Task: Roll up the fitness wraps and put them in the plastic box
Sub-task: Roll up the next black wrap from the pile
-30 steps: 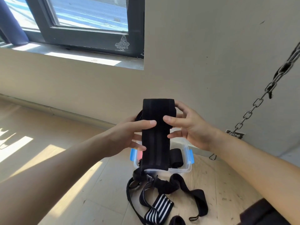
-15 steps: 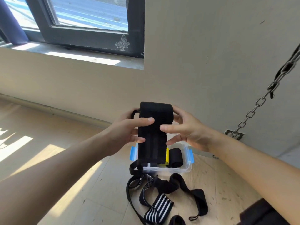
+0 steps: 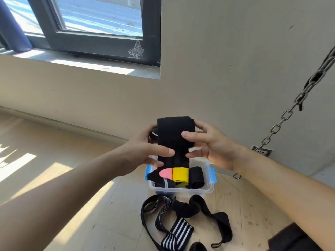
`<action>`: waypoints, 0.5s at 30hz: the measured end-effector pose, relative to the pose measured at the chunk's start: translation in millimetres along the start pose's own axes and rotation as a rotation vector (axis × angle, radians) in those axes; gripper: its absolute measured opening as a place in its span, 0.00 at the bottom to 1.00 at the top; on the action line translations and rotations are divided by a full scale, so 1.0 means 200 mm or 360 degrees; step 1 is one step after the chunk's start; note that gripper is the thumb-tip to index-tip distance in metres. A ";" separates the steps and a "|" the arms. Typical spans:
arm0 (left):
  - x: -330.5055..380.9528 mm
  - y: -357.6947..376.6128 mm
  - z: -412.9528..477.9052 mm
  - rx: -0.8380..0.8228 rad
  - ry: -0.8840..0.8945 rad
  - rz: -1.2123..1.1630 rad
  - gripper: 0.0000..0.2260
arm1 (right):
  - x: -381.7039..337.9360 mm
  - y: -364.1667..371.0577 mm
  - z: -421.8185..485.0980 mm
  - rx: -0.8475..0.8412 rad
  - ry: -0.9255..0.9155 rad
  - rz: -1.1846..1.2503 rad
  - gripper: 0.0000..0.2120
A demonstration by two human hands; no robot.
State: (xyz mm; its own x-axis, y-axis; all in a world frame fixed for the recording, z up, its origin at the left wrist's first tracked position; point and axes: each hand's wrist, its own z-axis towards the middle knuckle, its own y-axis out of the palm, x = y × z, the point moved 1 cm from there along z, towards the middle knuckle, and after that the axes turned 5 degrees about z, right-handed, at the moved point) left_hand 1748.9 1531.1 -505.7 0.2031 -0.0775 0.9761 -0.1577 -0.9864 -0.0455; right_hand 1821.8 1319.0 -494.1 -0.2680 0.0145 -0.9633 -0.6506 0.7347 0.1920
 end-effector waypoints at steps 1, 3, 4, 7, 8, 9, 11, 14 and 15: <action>0.00 0.00 0.00 -0.0020 -0.0036 0.0014 0.32 | 0.00 -0.01 0.00 0.0011 -0.0035 0.0001 0.25; -0.01 0.00 0.00 -0.0041 -0.0084 0.0034 0.30 | 0.01 -0.01 0.01 0.0032 -0.0097 -0.0030 0.27; -0.01 0.00 0.00 -0.0035 -0.0104 0.0022 0.28 | 0.02 -0.01 0.00 0.0039 -0.0129 -0.0061 0.28; -0.02 0.00 0.01 0.0033 -0.0134 -0.0038 0.26 | 0.05 -0.01 0.01 0.0006 -0.0206 -0.0194 0.33; -0.02 0.00 0.01 0.0063 -0.0124 -0.0032 0.26 | 0.05 -0.01 0.01 -0.0016 -0.0220 -0.0250 0.34; -0.02 0.00 0.01 0.0090 -0.0104 -0.0021 0.26 | 0.05 -0.01 0.02 -0.0028 -0.0226 -0.0309 0.35; -0.03 -0.01 0.01 0.0127 -0.0059 0.0003 0.26 | 0.04 -0.02 0.02 -0.0037 -0.0198 -0.0432 0.37; -0.03 -0.01 0.00 0.0134 -0.0008 0.0081 0.28 | 0.02 -0.04 0.02 -0.0110 -0.0040 -0.0434 0.33; -0.03 -0.01 0.00 0.0118 0.0008 0.0124 0.29 | 0.02 -0.05 0.02 -0.0123 0.0030 -0.0403 0.31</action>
State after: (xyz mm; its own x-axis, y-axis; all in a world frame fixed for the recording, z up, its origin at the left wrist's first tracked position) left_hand 1748.0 1534.5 -511.0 0.1880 -0.1537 0.9701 -0.1007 -0.9855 -0.1366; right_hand 1830.8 1315.2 -500.3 -0.1027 -0.1764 -0.9789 -0.7506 0.6595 -0.0401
